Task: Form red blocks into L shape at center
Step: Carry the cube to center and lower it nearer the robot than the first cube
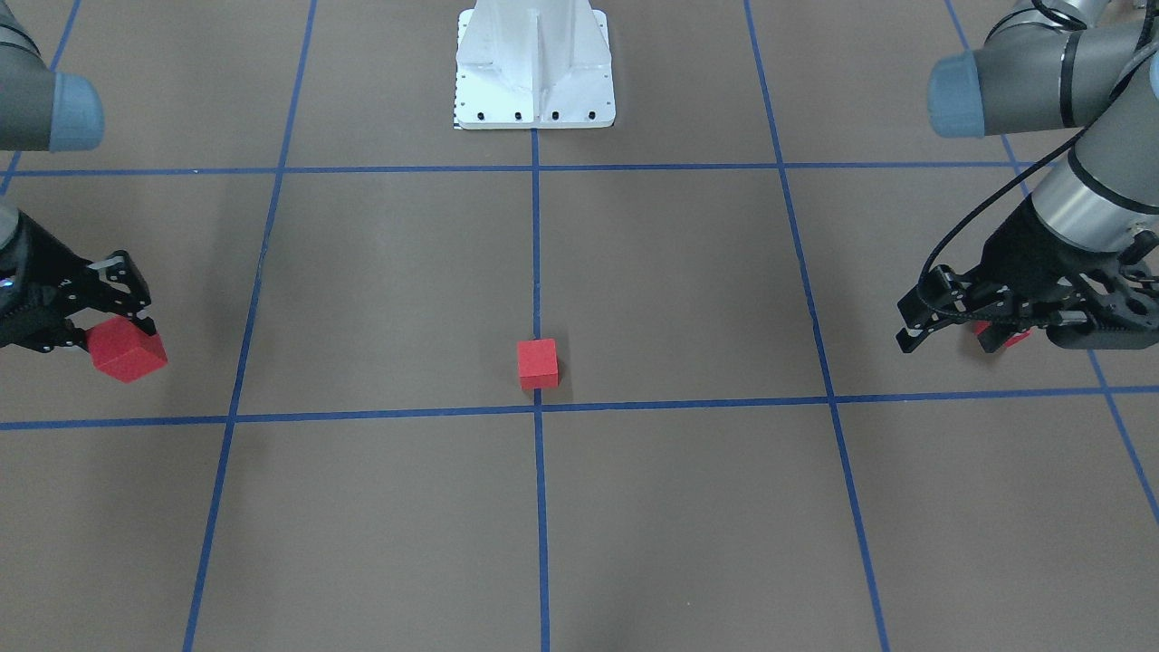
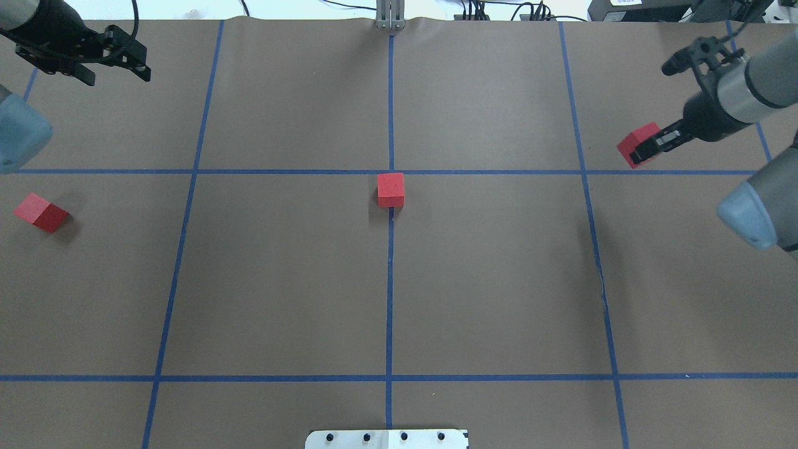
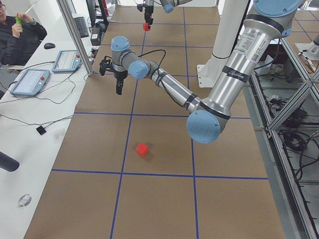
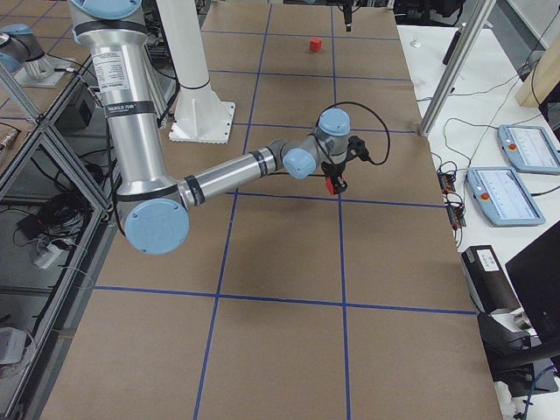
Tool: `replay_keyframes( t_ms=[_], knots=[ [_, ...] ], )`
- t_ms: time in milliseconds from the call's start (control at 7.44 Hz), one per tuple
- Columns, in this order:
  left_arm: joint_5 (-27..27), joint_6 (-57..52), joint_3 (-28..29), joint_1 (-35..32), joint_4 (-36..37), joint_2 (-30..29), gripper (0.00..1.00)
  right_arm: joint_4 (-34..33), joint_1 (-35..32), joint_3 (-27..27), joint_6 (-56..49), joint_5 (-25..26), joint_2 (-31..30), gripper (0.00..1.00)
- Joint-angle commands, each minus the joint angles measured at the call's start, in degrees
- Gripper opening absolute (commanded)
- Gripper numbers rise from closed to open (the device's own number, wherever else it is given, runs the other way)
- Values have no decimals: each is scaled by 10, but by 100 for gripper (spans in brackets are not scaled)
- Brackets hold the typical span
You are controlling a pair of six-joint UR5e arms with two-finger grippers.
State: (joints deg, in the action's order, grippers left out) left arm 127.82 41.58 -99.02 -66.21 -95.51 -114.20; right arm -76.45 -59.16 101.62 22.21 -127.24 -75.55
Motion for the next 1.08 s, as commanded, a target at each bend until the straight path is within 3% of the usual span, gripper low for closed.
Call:
replay_keyframes(
  t_ms=[0,269,538,672,941],
  knots=[
    [1,-120,11,-30,-2,50,99,-34,106,19,193,82,86,0],
    [0,-143,13,-39,-7,71,99,-44,226,23,345,180,155,0],
    [0,-144,15,-39,-7,76,99,-91,292,22,409,227,209,0],
    [0,-144,14,-39,-7,76,99,-104,330,4,413,274,224,0],
    [-1,-142,13,-39,-9,76,99,-105,352,-56,471,299,280,0]
  ],
)
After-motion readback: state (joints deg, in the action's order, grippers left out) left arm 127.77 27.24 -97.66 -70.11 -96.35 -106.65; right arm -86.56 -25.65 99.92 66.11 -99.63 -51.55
